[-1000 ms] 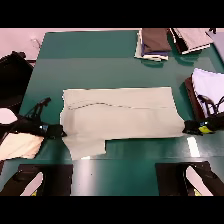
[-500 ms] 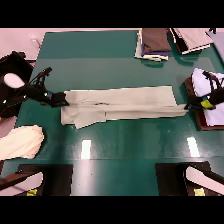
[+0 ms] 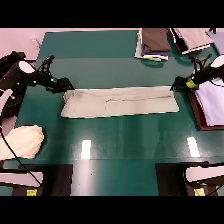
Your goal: Fold the shirts.
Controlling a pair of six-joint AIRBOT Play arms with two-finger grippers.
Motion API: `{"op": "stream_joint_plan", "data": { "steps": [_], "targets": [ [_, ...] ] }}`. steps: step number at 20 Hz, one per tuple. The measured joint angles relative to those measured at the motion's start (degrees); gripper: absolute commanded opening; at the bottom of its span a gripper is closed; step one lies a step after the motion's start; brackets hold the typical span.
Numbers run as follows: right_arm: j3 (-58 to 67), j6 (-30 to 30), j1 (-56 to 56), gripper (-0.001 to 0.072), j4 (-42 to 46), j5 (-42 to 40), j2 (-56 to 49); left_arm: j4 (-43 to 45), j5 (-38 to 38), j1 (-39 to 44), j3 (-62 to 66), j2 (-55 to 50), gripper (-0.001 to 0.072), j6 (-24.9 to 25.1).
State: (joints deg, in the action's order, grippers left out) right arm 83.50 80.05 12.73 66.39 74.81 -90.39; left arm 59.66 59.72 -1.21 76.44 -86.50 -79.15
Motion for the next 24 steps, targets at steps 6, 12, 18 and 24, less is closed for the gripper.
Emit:
{"op": "stream_joint_plan", "data": {
  "steps": [6, 12, 18, 24],
  "targets": [
    [1.9, -4.1, 7.2, 0.0531, -5.4, 3.7, -2.8, -1.2, 3.4, 0.6, 4.7, -0.6, 0.0040, -1.1],
    [-7.3, -8.0, 15.3, 0.0509, -7.6, 4.7, -3.9, -4.1, 2.0, 7.5, 5.5, -0.9, 0.0031, -1.9],
    [-11.5, -11.5, 13.4, 0.0194, -15.6, 3.1, -8.5, -5.1, -3.7, 17.3, 5.6, -3.8, 0.0030, -5.7],
    [-10.2, -14.0, 8.9, 0.0017, -17.4, -3.1, -5.4, -6.4, -9.2, 24.8, 8.3, -10.6, 0.0029, -7.5]
  ]
}}
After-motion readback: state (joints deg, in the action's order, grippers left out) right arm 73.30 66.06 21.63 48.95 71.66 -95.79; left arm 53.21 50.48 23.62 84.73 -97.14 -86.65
